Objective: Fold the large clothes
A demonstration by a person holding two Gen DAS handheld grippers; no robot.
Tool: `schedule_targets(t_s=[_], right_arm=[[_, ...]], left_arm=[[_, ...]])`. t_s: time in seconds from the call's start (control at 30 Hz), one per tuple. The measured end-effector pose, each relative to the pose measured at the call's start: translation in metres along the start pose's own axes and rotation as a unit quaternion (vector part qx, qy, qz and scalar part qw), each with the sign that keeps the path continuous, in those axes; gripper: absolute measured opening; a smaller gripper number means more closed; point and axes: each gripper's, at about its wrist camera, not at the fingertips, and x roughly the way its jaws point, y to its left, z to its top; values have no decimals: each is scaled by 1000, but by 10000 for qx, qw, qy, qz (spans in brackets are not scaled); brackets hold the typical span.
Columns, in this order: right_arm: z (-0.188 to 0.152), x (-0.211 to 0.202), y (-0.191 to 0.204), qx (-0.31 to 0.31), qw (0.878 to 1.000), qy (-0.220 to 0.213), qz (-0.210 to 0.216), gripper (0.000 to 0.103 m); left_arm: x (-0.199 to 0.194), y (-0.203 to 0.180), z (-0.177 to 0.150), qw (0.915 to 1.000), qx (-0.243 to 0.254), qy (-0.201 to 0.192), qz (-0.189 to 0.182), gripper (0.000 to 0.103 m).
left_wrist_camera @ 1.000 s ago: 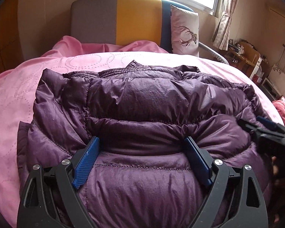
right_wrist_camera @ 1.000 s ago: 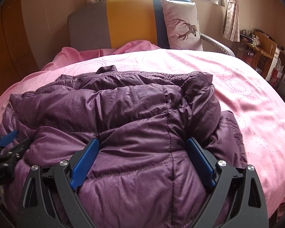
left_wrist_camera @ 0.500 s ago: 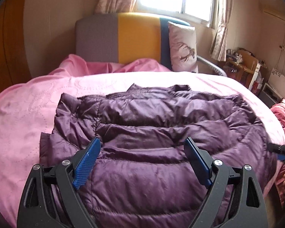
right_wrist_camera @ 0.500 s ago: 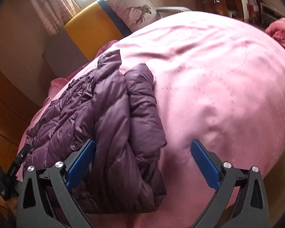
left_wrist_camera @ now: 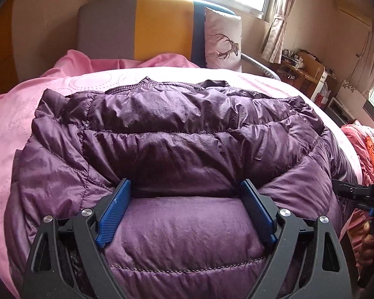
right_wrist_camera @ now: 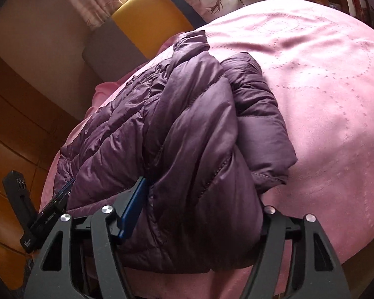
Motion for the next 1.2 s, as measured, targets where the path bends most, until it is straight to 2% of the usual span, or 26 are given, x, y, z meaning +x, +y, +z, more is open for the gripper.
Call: schedule_targets(t_s=[0.07, 0.13, 0.23, 0.33, 0.53, 0.7, 0.77, 1.0, 1.13, 1.2], right_arm=[[1, -4, 9, -117, 9999, -12, -63, 53], [4, -11, 21, -226, 9997, -71, -85, 41], [4, -24, 42, -518, 9984, -197, -64, 31], [8, -31, 77, -835, 9959, -328, 99, 27], [15, -34, 157, -1554, 9847, -436, 651, 24], [5, -8, 237, -2146, 9690, -230, 1201, 24], [-1, 4, 258, -2302, 9644, -104, 1295, 24], [-11, 40, 300, -2591, 9581, 177, 1207, 23], [-23, 42, 306, -2860, 9527, 220, 1003, 23], [-37, 51, 317, -3111, 9465, 241, 821, 23]], left_arm=[[1, -1, -2, 10000, -14, -2, -12, 86], [2, 1, -3, 10000, -67, 5, -59, 86], [4, 3, -5, 9998, -121, 19, -123, 86], [5, 6, -6, 9997, -166, 25, -192, 86], [5, 9, -9, 9990, -268, 6, -350, 85], [2, 18, -12, 9970, -476, -24, -605, 84], [0, 22, -12, 9957, -574, -52, -730, 83], [-23, 42, -16, 9908, -809, -24, -1089, 77], [-67, 66, -31, 9821, -1082, -188, -1528, 77], [-90, 86, -37, 9788, -1315, -374, -1522, 78]])
